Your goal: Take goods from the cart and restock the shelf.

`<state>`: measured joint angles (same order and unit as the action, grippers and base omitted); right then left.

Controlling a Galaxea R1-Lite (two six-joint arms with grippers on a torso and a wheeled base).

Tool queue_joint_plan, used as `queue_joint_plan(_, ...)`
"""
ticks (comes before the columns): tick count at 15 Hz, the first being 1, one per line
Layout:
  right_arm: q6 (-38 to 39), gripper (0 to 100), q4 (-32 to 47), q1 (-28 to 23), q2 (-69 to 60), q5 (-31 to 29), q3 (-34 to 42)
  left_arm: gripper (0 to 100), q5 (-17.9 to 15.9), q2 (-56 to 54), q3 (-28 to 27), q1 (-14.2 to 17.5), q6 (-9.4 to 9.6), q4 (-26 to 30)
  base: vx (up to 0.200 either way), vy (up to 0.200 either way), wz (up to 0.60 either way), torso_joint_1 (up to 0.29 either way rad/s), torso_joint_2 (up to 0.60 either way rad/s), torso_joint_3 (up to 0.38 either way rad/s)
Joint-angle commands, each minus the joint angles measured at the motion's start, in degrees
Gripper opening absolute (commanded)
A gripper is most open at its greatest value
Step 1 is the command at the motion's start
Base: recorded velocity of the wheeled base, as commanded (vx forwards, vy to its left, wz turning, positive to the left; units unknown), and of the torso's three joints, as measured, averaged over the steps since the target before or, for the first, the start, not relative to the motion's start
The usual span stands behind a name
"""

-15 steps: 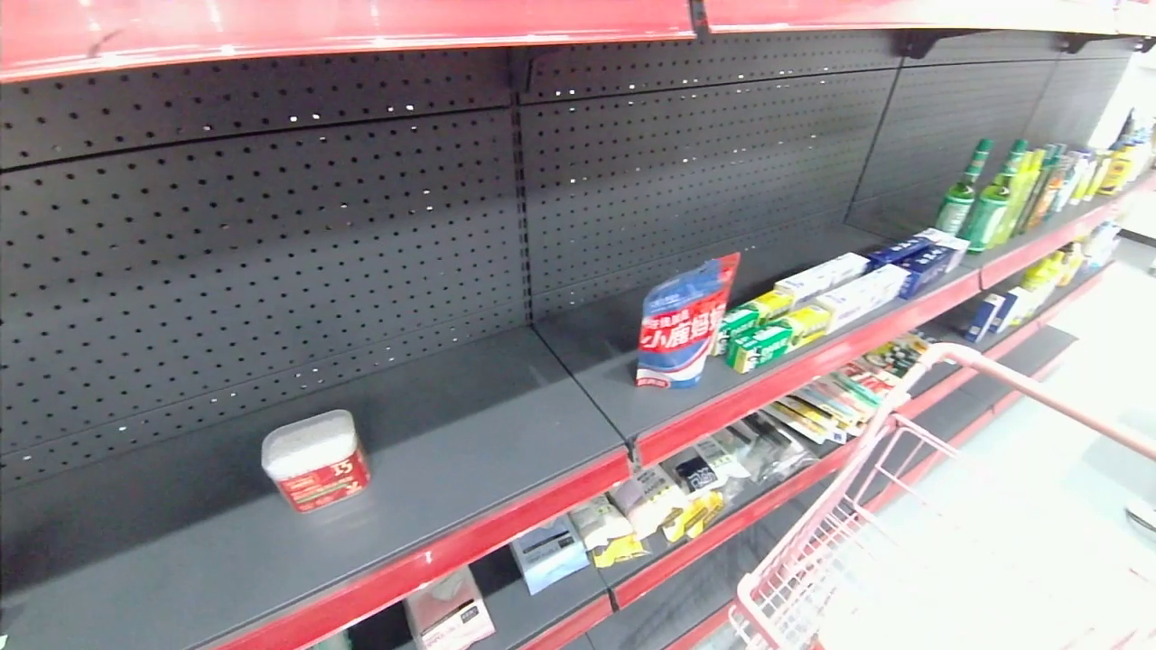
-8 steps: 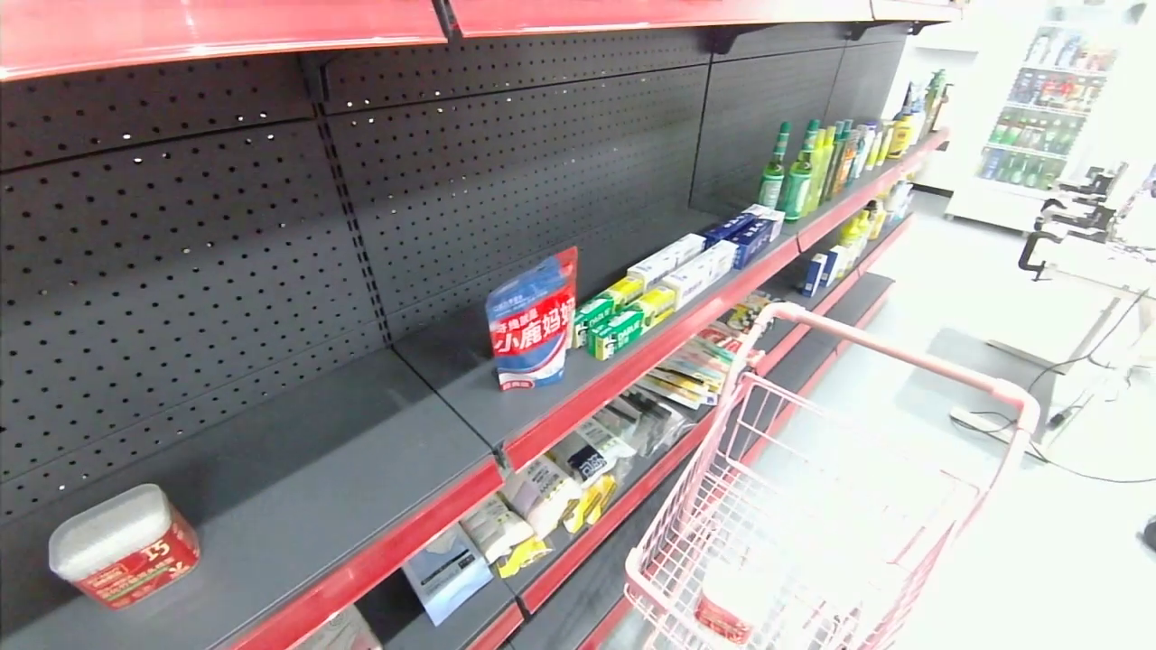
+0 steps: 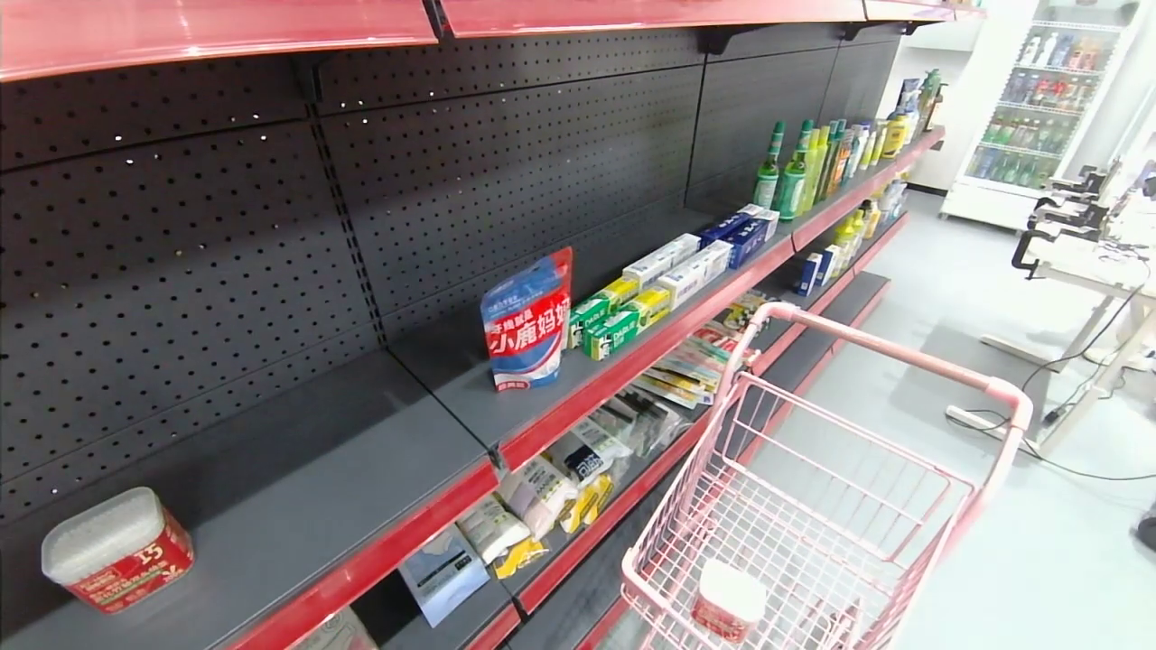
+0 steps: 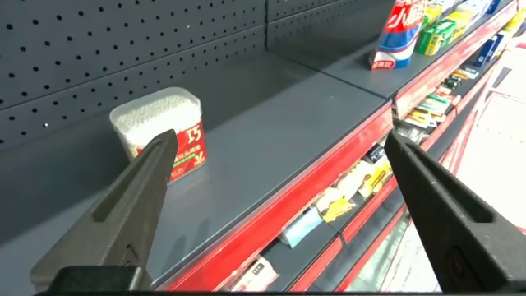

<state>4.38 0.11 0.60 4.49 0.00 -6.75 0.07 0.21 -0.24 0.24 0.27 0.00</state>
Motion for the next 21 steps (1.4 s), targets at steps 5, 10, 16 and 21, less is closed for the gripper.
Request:
queue_joint_plan(5,2.65,100,-6.26,-5.96,64.60,-0.18,-27.44,100,0.01,-0.03,-0.02,0.02,0.00,0.00,0.000,0.000,0.00,0.000,0.00,0.000)
queue_joint_plan(10,-19.32,100,-7.05,-6.66,93.95,22.50,-29.19,100,0.01,-0.03,-0.02,0.02,0.08,0.00,0.000,0.000,0.00,0.000,0.00,0.000)
queue_joint_plan(16,-27.58,100,-7.05,-2.97,110.30,23.29,-35.52,100,0.10,-0.03,-0.02,0.02,0.08,0.00,0.000,0.000,0.00,0.000,0.00,0.000)
queue_joint_plan(21,-31.27,100,-7.05,-2.71,114.87,23.12,-35.79,100,0.01,-0.03,0.07,0.02,0.08,0.00,0.000,0.000,0.00,-0.070,0.16,0.089)
